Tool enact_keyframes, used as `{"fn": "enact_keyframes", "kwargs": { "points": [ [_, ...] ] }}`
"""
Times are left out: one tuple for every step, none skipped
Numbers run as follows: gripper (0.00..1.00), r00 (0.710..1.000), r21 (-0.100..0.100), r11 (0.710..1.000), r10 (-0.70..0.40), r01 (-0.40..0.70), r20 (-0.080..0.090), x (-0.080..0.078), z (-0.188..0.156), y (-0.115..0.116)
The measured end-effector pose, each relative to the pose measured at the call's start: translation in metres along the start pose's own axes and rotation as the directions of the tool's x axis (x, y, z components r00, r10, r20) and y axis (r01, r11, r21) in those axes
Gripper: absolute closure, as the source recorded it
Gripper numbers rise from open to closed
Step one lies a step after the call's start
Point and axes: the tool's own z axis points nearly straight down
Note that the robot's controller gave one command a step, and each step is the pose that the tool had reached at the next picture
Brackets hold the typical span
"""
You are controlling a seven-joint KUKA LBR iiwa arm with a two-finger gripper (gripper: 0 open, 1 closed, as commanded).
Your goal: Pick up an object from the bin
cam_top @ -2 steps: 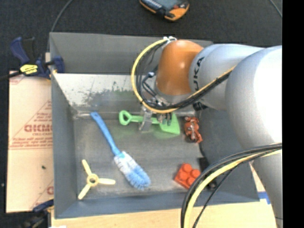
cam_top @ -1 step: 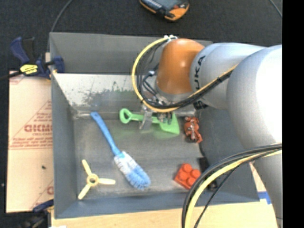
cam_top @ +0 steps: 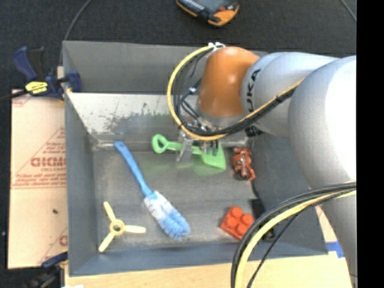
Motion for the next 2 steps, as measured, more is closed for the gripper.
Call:
{"fn": "enact_keyframes", "kwargs": {
  "points": [
    [1.00,1.000,0.000,1.000,0.000,0.000,-0.002,0.000,-0.013,0.000],
    [1.00,1.000,-0.001,1.000,0.000,0.000,0.005,-0.002,-0.033,0.000]
  ]
}}
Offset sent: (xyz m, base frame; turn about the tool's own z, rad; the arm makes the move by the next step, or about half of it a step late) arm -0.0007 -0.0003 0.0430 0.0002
